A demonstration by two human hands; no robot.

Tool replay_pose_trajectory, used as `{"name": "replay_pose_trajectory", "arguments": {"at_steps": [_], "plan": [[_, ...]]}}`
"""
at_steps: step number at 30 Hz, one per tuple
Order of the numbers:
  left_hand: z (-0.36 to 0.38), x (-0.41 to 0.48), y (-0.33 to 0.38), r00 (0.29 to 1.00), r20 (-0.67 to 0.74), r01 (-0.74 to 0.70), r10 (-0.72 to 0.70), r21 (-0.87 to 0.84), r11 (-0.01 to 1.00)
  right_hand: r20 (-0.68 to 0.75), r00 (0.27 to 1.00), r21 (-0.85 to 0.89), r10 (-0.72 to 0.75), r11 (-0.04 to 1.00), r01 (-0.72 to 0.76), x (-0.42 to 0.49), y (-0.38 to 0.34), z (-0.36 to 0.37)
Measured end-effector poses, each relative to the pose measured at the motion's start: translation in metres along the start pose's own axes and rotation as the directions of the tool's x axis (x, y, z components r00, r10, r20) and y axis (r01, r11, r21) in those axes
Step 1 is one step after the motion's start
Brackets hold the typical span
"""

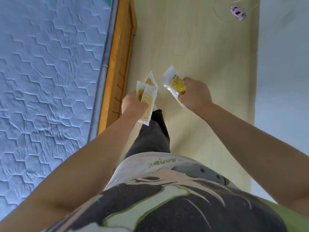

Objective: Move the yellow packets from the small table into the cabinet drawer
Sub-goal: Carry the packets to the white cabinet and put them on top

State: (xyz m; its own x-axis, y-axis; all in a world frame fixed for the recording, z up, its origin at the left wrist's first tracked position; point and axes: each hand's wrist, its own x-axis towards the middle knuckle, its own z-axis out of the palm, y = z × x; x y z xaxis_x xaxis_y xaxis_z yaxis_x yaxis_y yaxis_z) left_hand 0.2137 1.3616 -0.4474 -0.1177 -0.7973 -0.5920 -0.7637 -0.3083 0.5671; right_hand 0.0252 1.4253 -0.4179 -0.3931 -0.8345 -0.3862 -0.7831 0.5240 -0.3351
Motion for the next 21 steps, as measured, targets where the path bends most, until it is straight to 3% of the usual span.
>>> {"name": "replay_pose_trajectory", "arguments": {"at_steps": [7,11,21], "plan": [[-0.061,0.149,0.113,0.999,0.045,-0.032,0.03,0.047,0.998,0.033,0.999,-0.041,-0.026,0.999,0.027,0.173,-0.057,-0.066],[-0.091,0.22,0.164,1.0,-0.004,0.013,-0.013,-0.005,1.0,0.05,0.997,-0.07,-0.066,0.995,0.07,0.258,-0.088,-0.098],[-0.146,0.403,0.27,0.966,-0.129,0.207,-0.224,-0.133,0.969,0.139,0.934,-0.163,-0.33,0.922,0.351,0.52,-0.163,-0.172]]}}
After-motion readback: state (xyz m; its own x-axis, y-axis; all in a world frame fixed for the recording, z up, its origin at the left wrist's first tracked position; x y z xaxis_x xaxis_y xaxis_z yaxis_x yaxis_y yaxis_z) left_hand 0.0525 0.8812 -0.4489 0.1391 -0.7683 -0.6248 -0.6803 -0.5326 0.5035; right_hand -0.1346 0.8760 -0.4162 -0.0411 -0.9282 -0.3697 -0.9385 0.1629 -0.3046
